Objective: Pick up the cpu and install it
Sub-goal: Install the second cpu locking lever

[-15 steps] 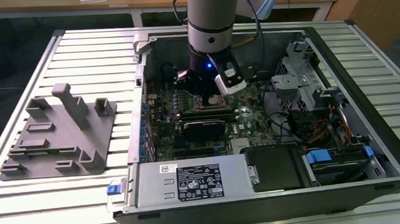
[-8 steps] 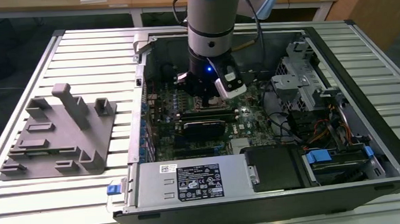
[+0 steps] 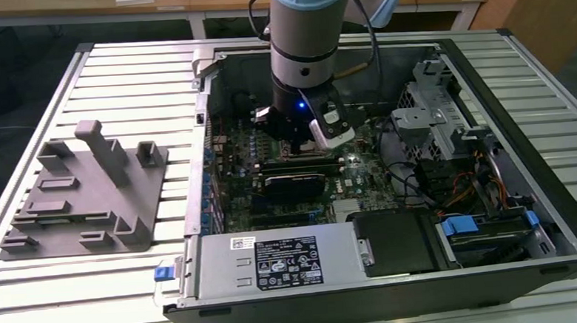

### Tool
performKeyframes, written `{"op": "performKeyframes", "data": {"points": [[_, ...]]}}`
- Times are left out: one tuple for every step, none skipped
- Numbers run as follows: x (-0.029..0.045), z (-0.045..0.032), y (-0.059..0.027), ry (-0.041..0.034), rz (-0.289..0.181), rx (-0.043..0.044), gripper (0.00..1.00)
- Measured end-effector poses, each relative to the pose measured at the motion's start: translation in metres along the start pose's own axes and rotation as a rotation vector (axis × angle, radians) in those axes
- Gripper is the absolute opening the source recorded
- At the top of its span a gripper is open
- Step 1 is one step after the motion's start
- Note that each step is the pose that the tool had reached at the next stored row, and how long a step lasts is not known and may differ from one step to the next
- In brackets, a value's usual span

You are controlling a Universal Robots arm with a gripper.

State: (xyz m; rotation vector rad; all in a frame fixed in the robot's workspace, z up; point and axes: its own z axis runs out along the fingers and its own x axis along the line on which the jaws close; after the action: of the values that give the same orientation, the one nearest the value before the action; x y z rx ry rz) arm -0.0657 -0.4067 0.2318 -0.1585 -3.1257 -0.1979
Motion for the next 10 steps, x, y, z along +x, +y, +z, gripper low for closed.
{"op": "performKeyframes", "data": {"points": [[0.0002, 0.0006, -0.0007, 0.0001, 0.000, -0.0010, 0.11], [0.0005, 0.0013, -0.0014, 0.0004, 0.000, -0.0031, 0.11], [0.0005, 0.0020, -0.0019, 0.0007, 0.000, -0.0061, 0.11], [0.0005, 0.0027, -0.0025, 0.0011, 0.000, -0.0098, 0.11], [0.0005, 0.0034, -0.0029, 0.0015, 0.000, -0.0138, 0.11], [0.0007, 0.0040, -0.0033, 0.0019, 0.000, -0.0177, 0.11], [0.0012, 0.0048, -0.0036, 0.0023, 0.000, -0.0216, 0.11], [0.0019, 0.0054, -0.0040, 0.0026, 0.000, -0.0248, 0.11], [0.0030, 0.0061, -0.0044, 0.0028, 0.000, -0.0277, 0.11], [0.0044, 0.0067, -0.0049, 0.0031, 0.000, -0.0296, 0.11]]}}
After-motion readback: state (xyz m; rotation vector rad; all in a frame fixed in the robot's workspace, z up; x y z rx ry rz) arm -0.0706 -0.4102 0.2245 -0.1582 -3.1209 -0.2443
